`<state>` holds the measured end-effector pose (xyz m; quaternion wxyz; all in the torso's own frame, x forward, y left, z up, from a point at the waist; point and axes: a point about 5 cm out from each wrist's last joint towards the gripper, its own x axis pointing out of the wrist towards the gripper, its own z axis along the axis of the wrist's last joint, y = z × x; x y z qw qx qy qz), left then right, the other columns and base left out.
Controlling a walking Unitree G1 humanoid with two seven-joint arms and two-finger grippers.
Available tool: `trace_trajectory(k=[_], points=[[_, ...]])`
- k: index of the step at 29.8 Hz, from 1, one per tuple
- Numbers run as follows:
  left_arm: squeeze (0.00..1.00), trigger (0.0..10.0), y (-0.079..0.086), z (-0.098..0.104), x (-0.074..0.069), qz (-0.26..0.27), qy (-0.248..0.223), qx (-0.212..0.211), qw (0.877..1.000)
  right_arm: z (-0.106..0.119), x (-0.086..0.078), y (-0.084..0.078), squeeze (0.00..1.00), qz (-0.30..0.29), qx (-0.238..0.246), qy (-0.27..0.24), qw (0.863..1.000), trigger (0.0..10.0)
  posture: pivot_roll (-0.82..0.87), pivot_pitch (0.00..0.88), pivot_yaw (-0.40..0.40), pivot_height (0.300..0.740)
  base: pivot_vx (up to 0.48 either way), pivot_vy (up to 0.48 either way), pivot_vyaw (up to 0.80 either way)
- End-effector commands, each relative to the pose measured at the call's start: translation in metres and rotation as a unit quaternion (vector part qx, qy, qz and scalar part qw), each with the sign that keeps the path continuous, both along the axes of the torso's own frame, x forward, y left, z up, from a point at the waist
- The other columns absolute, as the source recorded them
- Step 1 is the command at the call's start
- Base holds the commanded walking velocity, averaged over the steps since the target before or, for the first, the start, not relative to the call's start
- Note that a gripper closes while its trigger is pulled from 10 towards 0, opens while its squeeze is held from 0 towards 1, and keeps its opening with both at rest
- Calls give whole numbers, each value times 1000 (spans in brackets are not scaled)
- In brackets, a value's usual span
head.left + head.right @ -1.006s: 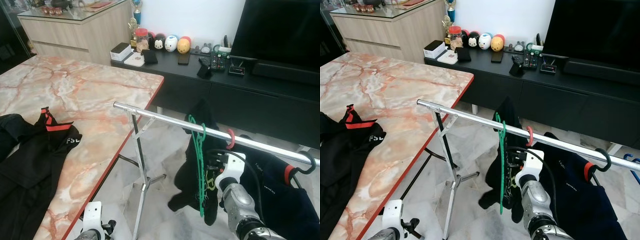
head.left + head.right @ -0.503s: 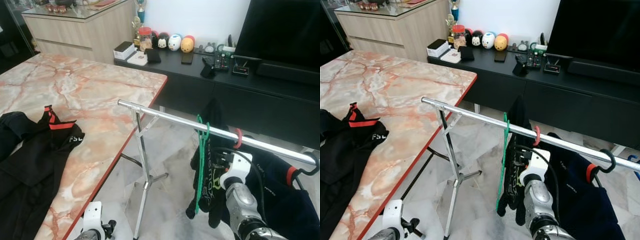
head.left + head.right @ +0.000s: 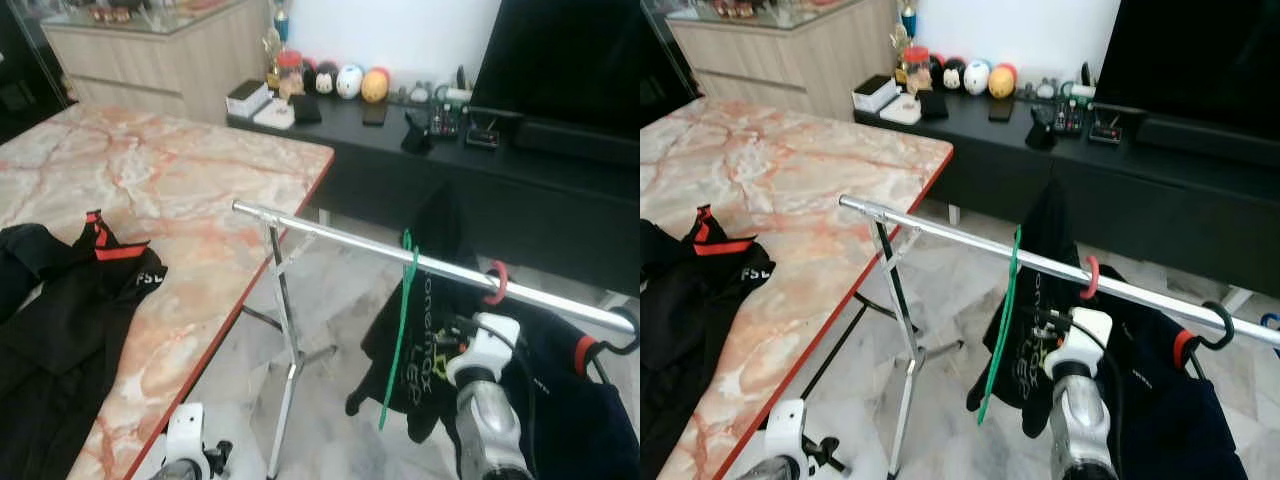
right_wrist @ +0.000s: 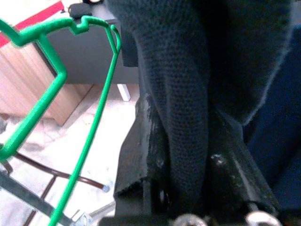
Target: Hang hanger
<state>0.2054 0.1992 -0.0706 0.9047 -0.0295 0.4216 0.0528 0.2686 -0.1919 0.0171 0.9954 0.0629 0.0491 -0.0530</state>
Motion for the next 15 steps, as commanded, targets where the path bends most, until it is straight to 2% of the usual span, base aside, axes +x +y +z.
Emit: trace_trajectory(k=[1,3,7,10,15], points=[[0,10000,2,-2,-4,-5,8,4,1000,12,2,2,0,6,-13,-38,999,10000,-78,0,45,740,0,0,0],[0,10000,2,-2,-4,-6,8,5,1000,8,-4,2,0,8,-15,-31,999,10000,-78,0,45,740,0,0,0],[0,10000,1,-2,-4,-9,6,6,1000,-12,-21,2,0,7,-21,23,999,10000,-78,0,44,740,0,0,0],[0,10000,0,-2,-4,-9,8,5,1000,-24,-27,4,0,14,-29,69,997,10000,-78,0,44,740,0,0,0],[0,10000,2,-3,-6,-8,10,5,1000,-31,-31,4,0,9,-19,91,996,10000,-78,0,44,740,0,0,0]])
